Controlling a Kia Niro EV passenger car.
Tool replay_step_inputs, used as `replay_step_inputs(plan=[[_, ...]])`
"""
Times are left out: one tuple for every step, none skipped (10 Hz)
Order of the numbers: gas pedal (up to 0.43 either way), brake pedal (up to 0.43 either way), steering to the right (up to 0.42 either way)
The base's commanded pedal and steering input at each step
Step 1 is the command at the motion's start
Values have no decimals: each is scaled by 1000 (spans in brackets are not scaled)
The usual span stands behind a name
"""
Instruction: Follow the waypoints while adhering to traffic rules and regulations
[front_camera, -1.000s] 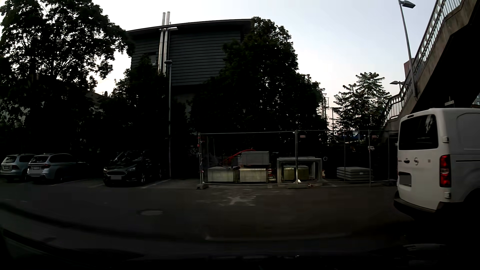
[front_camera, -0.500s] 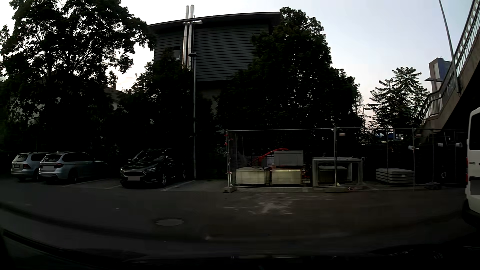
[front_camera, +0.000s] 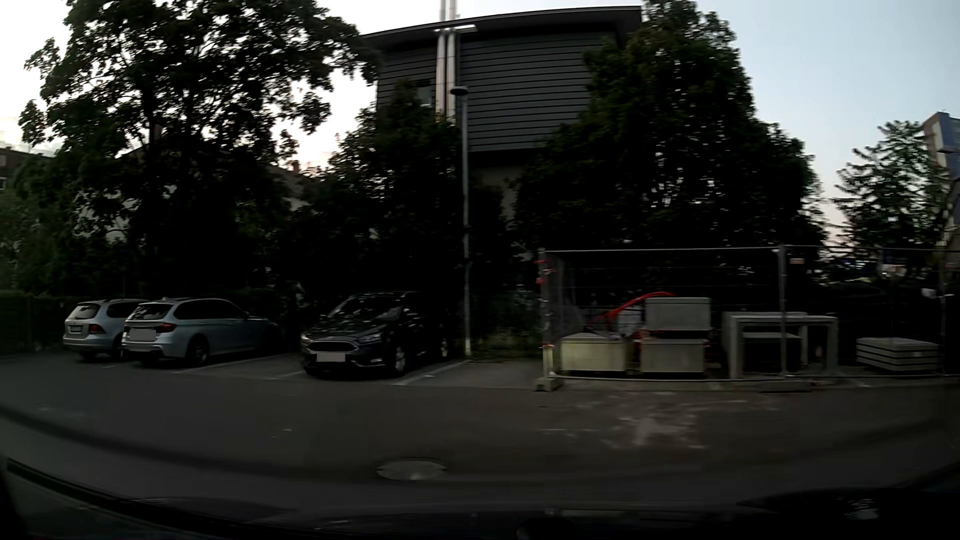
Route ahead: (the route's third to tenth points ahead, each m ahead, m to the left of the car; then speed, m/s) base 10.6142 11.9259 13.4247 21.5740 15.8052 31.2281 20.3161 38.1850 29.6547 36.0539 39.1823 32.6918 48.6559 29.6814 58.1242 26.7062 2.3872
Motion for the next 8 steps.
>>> replay_step_inputs(plan=[[0, 0, -553], [0, 0, -567], [0, 0, -583], [0, 0, -603], [0, 0, -619], [0, 0, -644], [0, 0, -667], [0, 0, -684]])
